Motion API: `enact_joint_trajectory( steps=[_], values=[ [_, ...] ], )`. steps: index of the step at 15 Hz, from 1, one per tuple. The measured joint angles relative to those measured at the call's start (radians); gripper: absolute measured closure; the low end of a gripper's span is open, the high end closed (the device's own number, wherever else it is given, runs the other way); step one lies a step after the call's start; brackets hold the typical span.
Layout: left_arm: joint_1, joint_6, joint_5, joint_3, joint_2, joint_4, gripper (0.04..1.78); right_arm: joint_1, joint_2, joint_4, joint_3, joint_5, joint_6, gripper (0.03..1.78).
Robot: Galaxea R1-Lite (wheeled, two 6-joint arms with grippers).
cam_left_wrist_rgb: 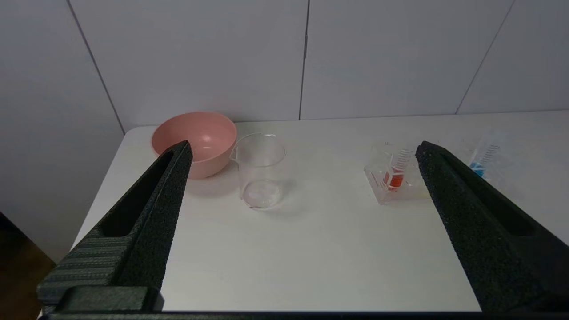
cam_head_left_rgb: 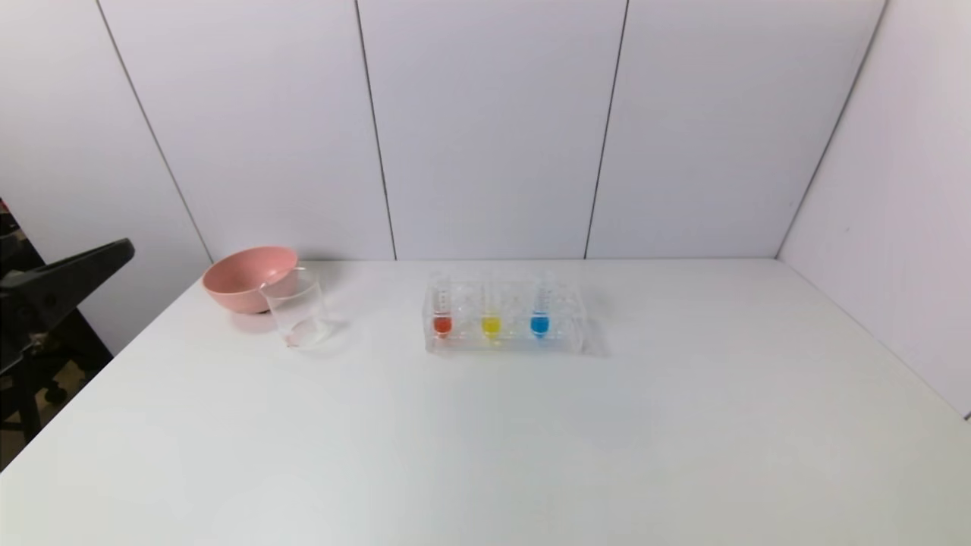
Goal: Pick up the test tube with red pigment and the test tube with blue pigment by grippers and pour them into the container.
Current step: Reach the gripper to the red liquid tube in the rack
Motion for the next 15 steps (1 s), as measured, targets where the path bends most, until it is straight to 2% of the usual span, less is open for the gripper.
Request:
enact_joint_trajectory(
  steps=[6,9,15],
  values=[
    [0.0,-0.026,-0.067,-0.096,0.269,-0.17,0.06,0.0,0.0,0.0,0.0,-0.001,0.0,0.04],
    [0.001,-0.022,-0.218,-0.119,0.375,-0.266,0.06,0.0,0.0,0.0,0.0,0.0,0.0,0.04],
    [0.001,-0.013,-0.441,-0.191,0.599,-0.411,0.06,0.0,0.0,0.0,0.0,-0.001,0.0,0.04]
  ],
)
